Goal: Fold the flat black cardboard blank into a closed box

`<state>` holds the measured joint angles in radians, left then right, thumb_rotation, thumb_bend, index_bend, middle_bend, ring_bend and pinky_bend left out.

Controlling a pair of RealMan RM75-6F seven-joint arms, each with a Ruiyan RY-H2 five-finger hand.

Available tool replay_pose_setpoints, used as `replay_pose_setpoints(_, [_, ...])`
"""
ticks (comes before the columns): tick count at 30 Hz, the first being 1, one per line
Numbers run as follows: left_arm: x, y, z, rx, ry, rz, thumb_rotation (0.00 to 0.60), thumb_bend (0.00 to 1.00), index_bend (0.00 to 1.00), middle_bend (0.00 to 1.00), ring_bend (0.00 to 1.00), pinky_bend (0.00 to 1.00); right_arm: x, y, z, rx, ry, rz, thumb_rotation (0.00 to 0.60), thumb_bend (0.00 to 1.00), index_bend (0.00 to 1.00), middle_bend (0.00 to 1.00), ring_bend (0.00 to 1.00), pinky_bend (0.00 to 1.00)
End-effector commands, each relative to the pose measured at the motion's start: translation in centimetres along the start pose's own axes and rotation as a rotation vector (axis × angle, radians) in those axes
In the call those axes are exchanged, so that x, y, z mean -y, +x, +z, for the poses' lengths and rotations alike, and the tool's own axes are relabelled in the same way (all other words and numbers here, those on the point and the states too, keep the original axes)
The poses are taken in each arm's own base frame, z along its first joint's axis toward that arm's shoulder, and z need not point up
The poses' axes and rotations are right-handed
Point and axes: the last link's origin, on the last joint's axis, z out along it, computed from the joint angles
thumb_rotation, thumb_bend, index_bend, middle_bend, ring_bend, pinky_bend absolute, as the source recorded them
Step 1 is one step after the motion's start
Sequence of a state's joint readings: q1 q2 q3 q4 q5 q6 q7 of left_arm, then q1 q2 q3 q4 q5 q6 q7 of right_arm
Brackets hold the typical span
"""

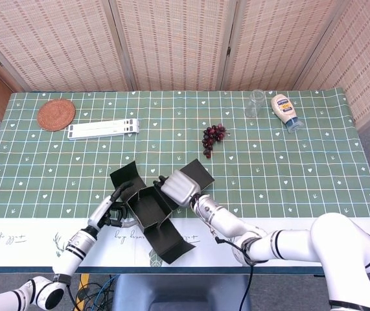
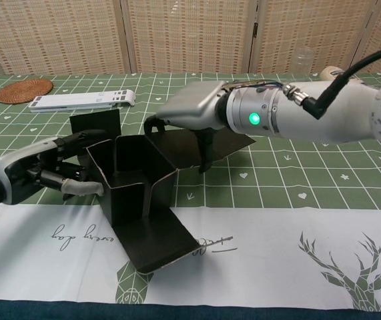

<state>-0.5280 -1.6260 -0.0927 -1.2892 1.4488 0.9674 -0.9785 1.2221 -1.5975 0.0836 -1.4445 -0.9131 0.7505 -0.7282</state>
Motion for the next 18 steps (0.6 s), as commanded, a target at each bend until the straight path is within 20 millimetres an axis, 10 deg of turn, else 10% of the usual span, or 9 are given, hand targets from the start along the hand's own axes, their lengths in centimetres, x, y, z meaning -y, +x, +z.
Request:
replay_pose_setpoints(1, [0.17, -0.13, -0.11, 0.031, 0.008, -0.021, 0.600, 0.15, 0.00, 0.07, 0.64, 0.74, 0.04, 0.19, 0.06, -0.004, 0.011, -0.012, 0.600, 0.23, 0.36, 0.37, 0.76, 0.99])
replay_pose_setpoints(18, [0.57, -0.20, -0.13, 0.107, 0.012, -0.081, 0.600, 0.15, 0.00, 0.00, 0.62, 0.74, 0.12, 0.53, 0.07, -0.033, 0.067, -0.035, 0.600, 0.23, 0.37, 0.39, 0.76, 0.99])
